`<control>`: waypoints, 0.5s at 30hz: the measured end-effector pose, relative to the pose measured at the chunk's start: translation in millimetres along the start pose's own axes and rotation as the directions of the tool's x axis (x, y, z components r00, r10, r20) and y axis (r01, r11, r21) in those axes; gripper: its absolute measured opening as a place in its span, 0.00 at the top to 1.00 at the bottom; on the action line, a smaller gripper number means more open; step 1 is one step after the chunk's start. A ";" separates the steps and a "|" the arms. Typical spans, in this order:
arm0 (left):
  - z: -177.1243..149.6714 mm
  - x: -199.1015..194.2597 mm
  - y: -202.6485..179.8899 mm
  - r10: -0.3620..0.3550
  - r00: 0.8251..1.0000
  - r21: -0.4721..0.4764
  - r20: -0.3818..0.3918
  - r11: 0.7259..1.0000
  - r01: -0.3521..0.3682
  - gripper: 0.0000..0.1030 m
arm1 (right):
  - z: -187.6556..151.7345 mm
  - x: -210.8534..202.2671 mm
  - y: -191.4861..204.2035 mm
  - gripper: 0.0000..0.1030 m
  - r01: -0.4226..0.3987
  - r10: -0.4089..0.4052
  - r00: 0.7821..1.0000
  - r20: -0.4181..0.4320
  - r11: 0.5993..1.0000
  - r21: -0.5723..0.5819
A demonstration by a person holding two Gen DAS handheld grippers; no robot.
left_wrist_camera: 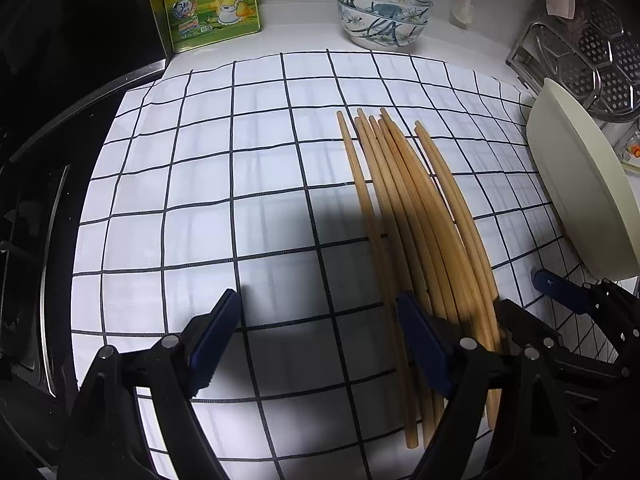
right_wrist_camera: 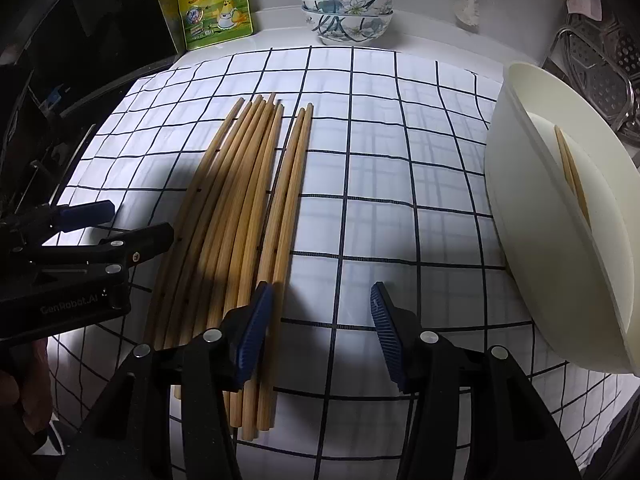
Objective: Organize utensils
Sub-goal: 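Move the left tool back to the chopsticks while the right tool returns too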
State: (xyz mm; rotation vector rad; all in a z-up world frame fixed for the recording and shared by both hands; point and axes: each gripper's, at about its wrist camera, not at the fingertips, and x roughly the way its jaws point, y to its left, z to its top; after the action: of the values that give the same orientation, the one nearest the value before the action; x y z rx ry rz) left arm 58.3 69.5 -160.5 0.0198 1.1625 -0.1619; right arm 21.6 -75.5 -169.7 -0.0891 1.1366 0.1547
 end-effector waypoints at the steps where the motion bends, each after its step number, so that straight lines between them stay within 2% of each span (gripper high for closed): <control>1: 0.2 0.0 -0.4 -0.003 1.000 0.001 0.000 1.000 0.003 0.21 | 1.0 0.7 -0.2 0.52 -0.001 0.001 1.000 -0.002 1.000 0.000; 6: 1.7 0.4 -1.7 -0.005 1.000 0.009 0.000 1.000 0.005 0.21 | 0.9 4.4 3.0 0.53 0.017 -0.017 1.000 -0.015 1.000 -0.016; 15: 1.9 5.9 0.1 0.007 1.000 0.010 -0.005 1.000 -0.007 0.20 | 0.9 4.4 -19.5 0.53 0.032 -0.031 0.999 -0.014 0.999 0.039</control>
State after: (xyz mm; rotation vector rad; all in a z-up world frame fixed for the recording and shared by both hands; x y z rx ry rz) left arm 62.4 68.7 -165.1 0.0327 1.1669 -0.1612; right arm 27.5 -94.3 -173.4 -0.0731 1.1508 0.1038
